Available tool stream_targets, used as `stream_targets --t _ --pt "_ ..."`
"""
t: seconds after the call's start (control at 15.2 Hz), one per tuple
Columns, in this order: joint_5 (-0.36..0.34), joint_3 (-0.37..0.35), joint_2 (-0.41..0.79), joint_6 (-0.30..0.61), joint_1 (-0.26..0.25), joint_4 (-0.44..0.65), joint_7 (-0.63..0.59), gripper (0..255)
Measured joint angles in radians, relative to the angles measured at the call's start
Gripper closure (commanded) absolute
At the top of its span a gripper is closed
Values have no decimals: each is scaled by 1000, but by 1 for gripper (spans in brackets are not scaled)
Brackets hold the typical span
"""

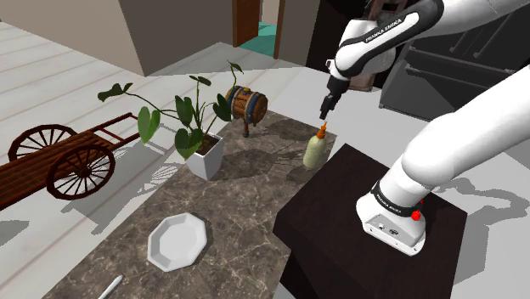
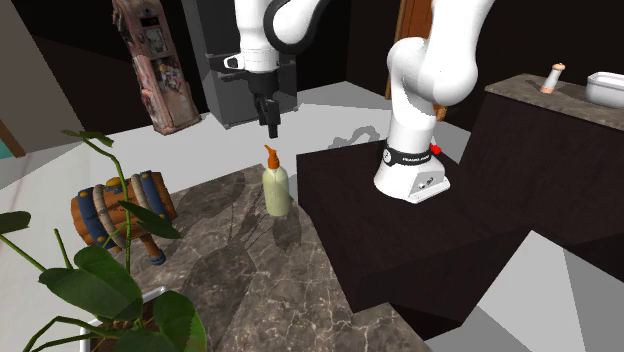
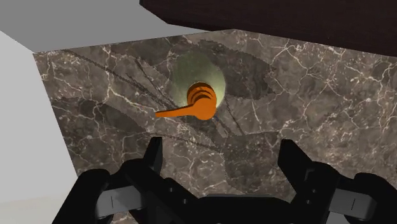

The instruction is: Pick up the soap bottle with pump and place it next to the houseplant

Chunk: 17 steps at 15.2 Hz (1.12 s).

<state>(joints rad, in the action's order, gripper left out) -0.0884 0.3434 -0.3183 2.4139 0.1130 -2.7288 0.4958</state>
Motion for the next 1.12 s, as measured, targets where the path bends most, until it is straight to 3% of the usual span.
stream_targets --t 0.26,0.66,1.12 --pt "45 56 148 111 -7 13 90 0" --pt "124 70 264 227 -29 3 155 0" --pt "148 70 289 251 -34 3 173 0"
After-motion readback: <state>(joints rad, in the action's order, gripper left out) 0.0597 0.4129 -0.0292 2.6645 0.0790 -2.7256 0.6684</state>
